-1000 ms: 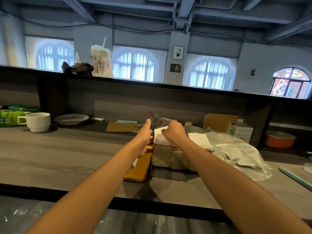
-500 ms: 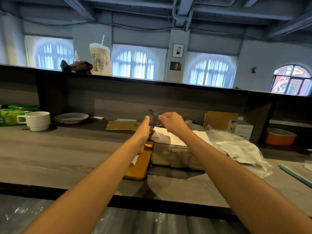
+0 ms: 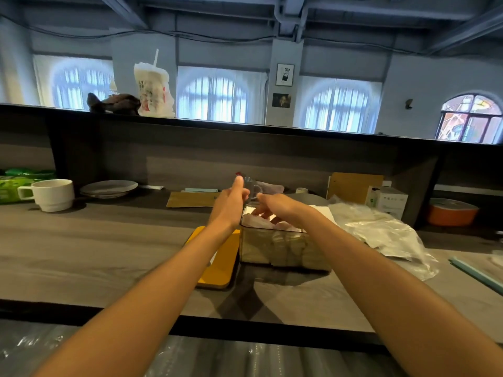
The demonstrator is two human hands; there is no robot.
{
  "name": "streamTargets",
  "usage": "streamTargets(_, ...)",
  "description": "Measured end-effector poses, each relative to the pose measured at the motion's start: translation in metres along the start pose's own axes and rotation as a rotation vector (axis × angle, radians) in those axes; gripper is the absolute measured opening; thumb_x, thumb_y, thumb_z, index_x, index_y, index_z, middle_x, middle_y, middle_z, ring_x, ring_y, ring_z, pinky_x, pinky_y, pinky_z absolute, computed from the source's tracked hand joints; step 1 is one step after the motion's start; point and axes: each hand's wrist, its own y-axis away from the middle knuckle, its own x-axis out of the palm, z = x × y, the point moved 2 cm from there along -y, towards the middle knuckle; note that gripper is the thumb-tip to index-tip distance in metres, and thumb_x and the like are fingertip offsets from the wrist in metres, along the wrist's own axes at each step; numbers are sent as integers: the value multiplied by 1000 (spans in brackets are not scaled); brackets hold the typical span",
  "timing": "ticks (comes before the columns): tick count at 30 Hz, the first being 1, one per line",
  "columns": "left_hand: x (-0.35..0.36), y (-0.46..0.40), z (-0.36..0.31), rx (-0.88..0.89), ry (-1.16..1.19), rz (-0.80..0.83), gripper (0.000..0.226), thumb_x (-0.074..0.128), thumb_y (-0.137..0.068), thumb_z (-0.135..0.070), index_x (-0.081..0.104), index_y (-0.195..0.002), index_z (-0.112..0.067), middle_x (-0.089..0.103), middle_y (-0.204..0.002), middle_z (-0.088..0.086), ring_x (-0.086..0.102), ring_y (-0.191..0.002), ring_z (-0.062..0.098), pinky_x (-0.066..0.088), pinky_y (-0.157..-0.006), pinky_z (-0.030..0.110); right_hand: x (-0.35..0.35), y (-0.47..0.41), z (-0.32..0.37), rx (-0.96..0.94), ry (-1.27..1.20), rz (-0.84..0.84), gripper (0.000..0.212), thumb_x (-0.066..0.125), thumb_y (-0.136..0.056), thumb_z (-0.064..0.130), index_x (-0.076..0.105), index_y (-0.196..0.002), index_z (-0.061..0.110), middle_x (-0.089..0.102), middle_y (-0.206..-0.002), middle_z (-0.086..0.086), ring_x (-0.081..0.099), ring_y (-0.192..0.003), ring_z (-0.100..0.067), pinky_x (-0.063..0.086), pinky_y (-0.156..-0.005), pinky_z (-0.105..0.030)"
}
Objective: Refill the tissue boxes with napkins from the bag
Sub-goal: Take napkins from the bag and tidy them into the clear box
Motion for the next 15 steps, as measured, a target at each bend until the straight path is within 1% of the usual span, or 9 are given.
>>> streamTargets(2,2,1,-3,125,-107,66,58,20,-104,-56,68,-108,-22,68,-110,1,61,-106,17,45,-94,36,-8,-2,2,-25,-86,-50,55,21,-107,41,59,-124,6,65,-122,-12,61,-107,-26,49,-87,-32)
streamTargets(3,3,2,-2,147,-192,119,62,19,-103,-58,68,-110,-20,70,-108,3,62,-104,18,46,-93,37,-12,-3,2,-23,-118,-81,56,21,-107,42,61,-122,5,66,-118,-13,63,-103,-25,51,-83,-31)
streamTargets(5,5,3,2,149,-351,185,71,17,-101,-61,69,-114,-16,71,-107,7,62,-103,22,47,-94,40,-16,-6,1,-16,-114,-111,57,21,-107,44,60,-124,6,65,-120,-12,65,-97,-24,53,-79,-29)
streamTargets(6,6,3,5,141,-388,183,73,16,-101,-62,69,-114,-14,71,-107,8,62,-104,23,46,-95,40,-17,-8,-2,-10,-99,-109,58,20,-106,45,60,-124,7,64,-121,-12,64,-98,-24,53,-80,-30)
streamTargets(9,8,3,9,131,-450,150,73,16,-102,-60,70,-108,-11,71,-108,11,61,-105,27,44,-96,41,-15,-10,-14,29,-52,-35,66,16,-105,52,62,-122,7,63,-124,-11,61,-107,-25,49,-97,-37)
streamTargets(11,10,5,9,144,-516,144,78,13,-100,-62,71,-108,-9,70,-110,13,61,-106,29,45,-96,44,-13,-10,-19,73,-28,6,73,14,-103,57,63,-124,7,62,-127,-11,58,-113,-25,45,-104,-39)
streamTargets(13,13,6,7,139,-561,145,80,11,-100,-62,71,-108,-9,70,-110,13,62,-105,29,47,-95,44,-13,-9,-18,80,-40,32,75,14,-102,58,61,-127,5,61,-129,-11,58,-113,-24,44,-102,-36)
streamTargets(15,14,5,6,110,-554,150,80,11,-100,-63,70,-110,-10,68,-114,13,61,-106,29,45,-95,43,-16,-4,-15,59,-91,37,72,16,-104,55,59,-127,3,61,-128,-14,59,-111,-25,46,-97,-34)
